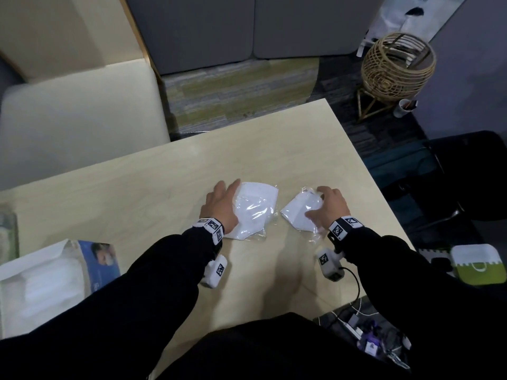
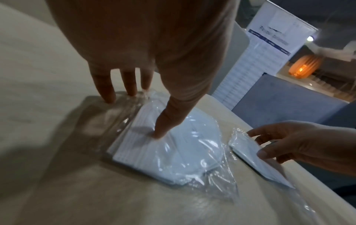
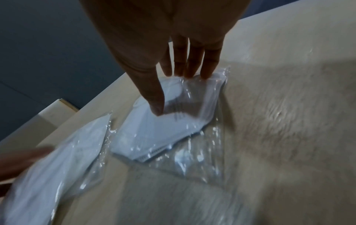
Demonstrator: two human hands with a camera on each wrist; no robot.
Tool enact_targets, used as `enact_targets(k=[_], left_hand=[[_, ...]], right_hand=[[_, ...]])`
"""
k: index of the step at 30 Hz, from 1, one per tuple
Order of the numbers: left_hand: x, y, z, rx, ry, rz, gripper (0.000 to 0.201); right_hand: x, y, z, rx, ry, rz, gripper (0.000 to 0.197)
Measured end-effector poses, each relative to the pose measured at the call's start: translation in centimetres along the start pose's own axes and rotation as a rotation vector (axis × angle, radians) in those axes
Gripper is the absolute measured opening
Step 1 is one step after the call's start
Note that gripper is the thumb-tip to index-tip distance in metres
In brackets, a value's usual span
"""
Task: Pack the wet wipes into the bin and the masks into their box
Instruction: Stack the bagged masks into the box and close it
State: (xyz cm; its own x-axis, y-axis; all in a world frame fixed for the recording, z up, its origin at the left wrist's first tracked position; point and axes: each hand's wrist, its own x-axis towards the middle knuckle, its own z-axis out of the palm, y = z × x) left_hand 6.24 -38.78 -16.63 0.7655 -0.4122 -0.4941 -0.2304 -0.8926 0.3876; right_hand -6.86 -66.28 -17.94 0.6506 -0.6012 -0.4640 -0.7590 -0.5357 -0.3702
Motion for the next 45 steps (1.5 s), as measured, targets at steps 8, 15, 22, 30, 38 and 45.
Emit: enact_targets(k=[8, 15, 22, 30, 38, 45], left_hand=[[-1.2, -6.0, -2.4, 0.015, -0.084, -0.172, 0.063], [-2.2, -10.8, -3.5, -0.482, 0.005, -0.248, 0.025], [0.4, -3.7, -5.6, -0.864, 0.089, -0.081, 0.023], [3.0, -0.1, -1.0, 0.024, 0.037, 0.002, 0.080], [2.0, -3.2, -0.6, -0.031, 0.026, 0.016, 0.067], [-3.3, -7.2, 0.4, -0.125, -0.018, -0.058, 0.065]], right_hand=[[-0.9, 0.0, 0.9, 0.120, -0.049, -0.002, 0.053], [-0.5, 0.9, 0.2, 0.354, -0.066, 0.062, 0.016], [-0.7, 1.2, -1.3, 0.481, -0.032, 0.117, 0.021], [-2.4, 2.7, -1.0, 0.415, -0.095, 0.110, 0.045], [-3.9, 2.7, -1.6, 0.632, -0.160, 0.118, 0.037], [-4.8, -1.3, -2.8, 0.600, -0.265, -0.062, 0.042]])
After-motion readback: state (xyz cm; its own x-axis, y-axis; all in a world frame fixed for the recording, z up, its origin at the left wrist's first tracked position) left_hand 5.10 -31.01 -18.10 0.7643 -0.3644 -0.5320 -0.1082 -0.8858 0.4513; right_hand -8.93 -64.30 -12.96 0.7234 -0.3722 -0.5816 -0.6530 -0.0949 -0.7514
